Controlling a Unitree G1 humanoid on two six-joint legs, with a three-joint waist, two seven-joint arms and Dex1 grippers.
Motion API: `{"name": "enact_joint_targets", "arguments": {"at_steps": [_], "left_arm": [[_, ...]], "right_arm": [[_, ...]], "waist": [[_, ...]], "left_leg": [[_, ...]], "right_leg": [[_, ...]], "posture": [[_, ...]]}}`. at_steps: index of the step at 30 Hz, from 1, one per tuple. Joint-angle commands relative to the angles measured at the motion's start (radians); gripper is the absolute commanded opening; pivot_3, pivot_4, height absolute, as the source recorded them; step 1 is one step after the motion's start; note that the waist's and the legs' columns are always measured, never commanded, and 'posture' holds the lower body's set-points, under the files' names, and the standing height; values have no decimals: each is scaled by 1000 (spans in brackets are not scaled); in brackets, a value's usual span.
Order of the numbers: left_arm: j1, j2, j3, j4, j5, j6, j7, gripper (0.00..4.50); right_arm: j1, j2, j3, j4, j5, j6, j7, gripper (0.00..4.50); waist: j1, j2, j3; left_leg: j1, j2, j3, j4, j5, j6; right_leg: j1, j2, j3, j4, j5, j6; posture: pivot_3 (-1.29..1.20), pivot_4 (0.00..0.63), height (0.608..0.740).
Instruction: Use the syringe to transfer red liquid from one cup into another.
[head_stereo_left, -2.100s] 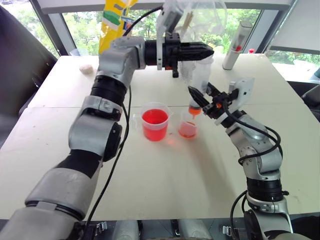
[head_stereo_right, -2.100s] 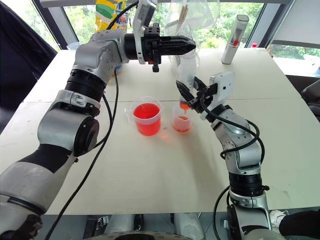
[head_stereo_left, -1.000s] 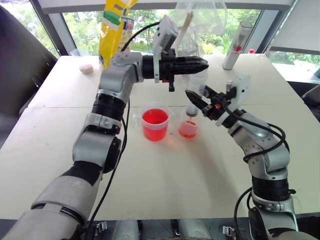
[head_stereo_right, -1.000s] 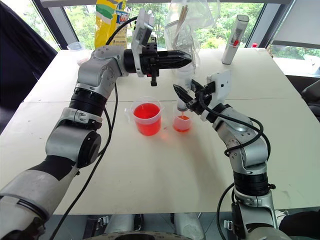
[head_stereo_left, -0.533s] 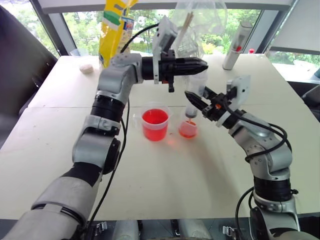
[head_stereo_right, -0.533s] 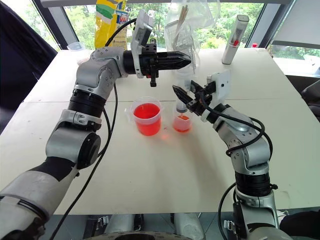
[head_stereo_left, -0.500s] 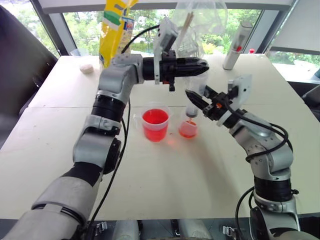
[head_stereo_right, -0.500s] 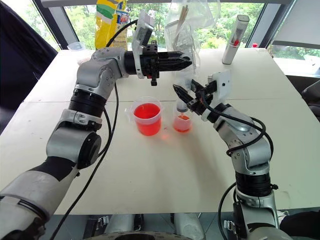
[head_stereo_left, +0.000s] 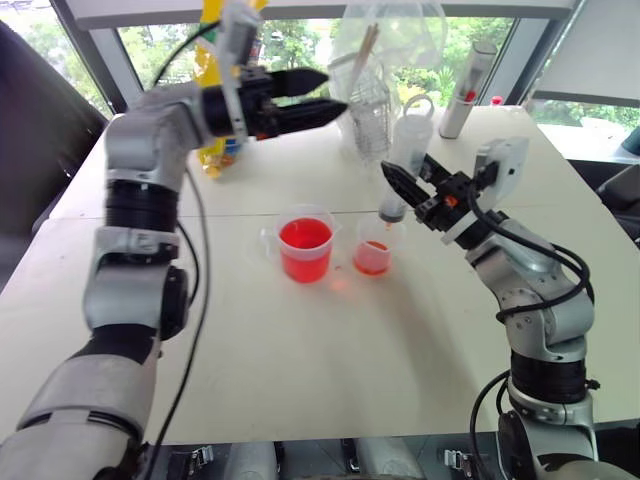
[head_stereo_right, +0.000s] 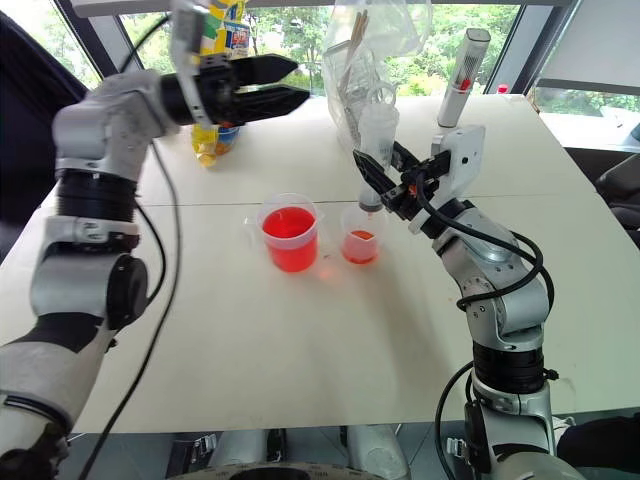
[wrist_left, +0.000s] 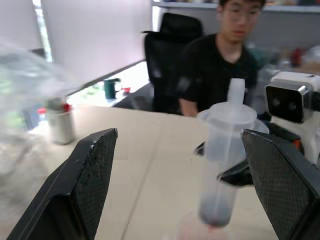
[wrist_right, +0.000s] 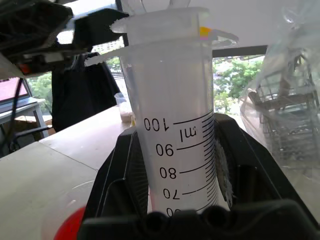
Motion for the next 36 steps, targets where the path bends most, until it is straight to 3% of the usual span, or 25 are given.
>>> {"name": "enact_joint_targets", "arguments": {"at_steps": [1, 8, 16, 21, 24, 36], "left_arm": [[45, 19, 1, -84, -21, 35, 10, 4052], [167, 63, -27, -219, -25, 68, 16, 4052], [279, 91, -47, -365, -40, 89, 32, 4052], [326, 98, -37, -441, -76, 132, 63, 4052], [349, 100, -32, -473, -90, 148, 90, 4052], [416, 147, -60, -577, -121, 187, 117, 4052]], "right_arm": [[-19, -2, -16, -10, 6, -20, -4, 1409], [-118, -45, -54, 30, 35, 87, -42, 1409], [-475, -211, -166, 193, 218, 702, -130, 1409], [-571, -288, -131, 349, 180, 1027, -177, 1409], [-528, -342, -38, 443, 208, 1061, -200, 1409], [-407, -284, 36, 669, 94, 1055, -259, 1409]], "waist": [[12, 0, 0], [14, 0, 0], [13, 1, 0], [14, 0, 0], [13, 0, 0], [11, 0, 0]], "left_leg": [[0, 0, 0, 1, 0, 0], [-2, -1, 0, 3, 0, 0], [-1, 0, 0, 0, 0, 0], [-1, -1, 0, 0, 0, 0], [-1, -2, 1, 0, 0, 0], [-1, -1, 1, 0, 0, 0]], "right_leg": [[0, 0, 0, 0, 0, 0], [1, -4, -1, 0, 0, 0], [0, -4, -1, 0, 0, 0], [0, -6, 0, -1, 0, 0], [0, -6, 1, -2, 0, 0], [-1, -4, 2, -2, 0, 0]], "posture": [[0, 150, 739], [0, 150, 739], [0, 150, 739], [0, 150, 739], [0, 150, 739], [0, 150, 739]]}}
